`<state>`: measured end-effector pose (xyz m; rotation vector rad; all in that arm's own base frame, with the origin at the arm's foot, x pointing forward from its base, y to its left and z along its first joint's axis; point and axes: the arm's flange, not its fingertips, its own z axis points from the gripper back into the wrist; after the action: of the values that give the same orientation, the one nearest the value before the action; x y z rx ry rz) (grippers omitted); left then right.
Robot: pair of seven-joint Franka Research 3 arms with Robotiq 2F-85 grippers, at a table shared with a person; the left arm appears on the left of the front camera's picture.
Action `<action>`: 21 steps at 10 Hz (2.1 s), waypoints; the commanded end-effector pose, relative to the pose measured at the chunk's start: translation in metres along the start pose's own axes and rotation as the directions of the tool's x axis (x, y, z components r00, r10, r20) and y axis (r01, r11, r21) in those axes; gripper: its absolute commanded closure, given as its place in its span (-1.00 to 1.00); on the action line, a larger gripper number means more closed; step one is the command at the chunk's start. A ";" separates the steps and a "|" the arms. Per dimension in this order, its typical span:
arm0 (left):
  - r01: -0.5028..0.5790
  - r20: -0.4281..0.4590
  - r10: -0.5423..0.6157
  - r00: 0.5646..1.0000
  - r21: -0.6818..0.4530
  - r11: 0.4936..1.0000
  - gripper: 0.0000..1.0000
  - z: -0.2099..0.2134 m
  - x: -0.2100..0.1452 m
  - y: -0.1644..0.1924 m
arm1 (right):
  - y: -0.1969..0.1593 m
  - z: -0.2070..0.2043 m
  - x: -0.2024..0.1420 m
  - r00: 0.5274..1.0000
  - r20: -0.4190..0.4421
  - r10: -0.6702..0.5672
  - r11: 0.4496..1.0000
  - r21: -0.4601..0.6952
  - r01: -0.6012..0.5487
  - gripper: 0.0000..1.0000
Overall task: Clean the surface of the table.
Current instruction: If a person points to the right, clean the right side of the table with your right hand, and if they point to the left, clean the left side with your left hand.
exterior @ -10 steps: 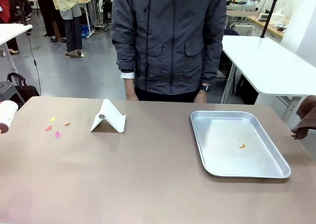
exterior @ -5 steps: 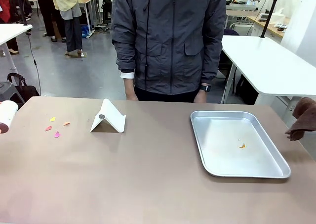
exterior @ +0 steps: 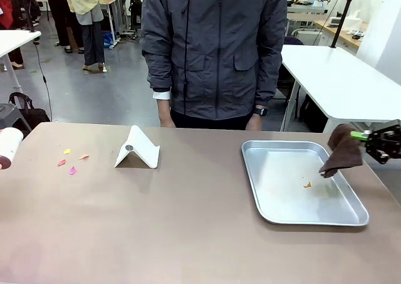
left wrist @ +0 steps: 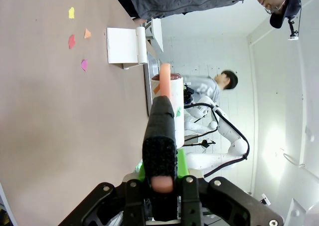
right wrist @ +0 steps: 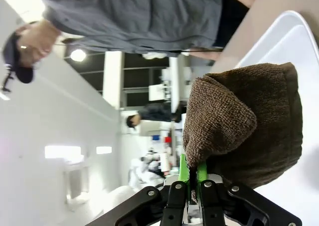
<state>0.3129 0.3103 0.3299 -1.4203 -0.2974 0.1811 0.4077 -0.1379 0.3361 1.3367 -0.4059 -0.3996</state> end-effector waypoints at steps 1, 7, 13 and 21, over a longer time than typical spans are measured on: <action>0.017 -0.004 -0.017 1.000 -0.017 1.000 1.00 0.000 -0.003 -0.004 | 0.014 -0.024 -0.019 0.996 0.050 0.078 0.986 -0.152 -0.070 0.89; 0.017 -0.004 -0.017 1.000 -0.017 1.000 1.00 0.000 -0.003 -0.004 | 0.010 -0.083 -0.019 0.956 -0.124 0.265 0.807 -0.515 -0.290 0.89; 0.017 -0.004 -0.017 1.000 -0.017 1.000 1.00 0.000 -0.003 -0.004 | -0.021 -0.143 -0.034 0.915 -0.300 0.271 0.575 -0.711 -0.404 0.89; 0.017 -0.004 -0.017 1.000 -0.017 1.000 1.00 0.000 -0.003 -0.004 | -0.021 -0.140 -0.052 0.798 -0.584 0.145 0.632 -0.566 -0.530 0.89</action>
<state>0.3129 0.3104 0.3298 -1.4208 -0.2972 0.1813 0.4422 0.0039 0.2924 0.5062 -0.1487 0.0734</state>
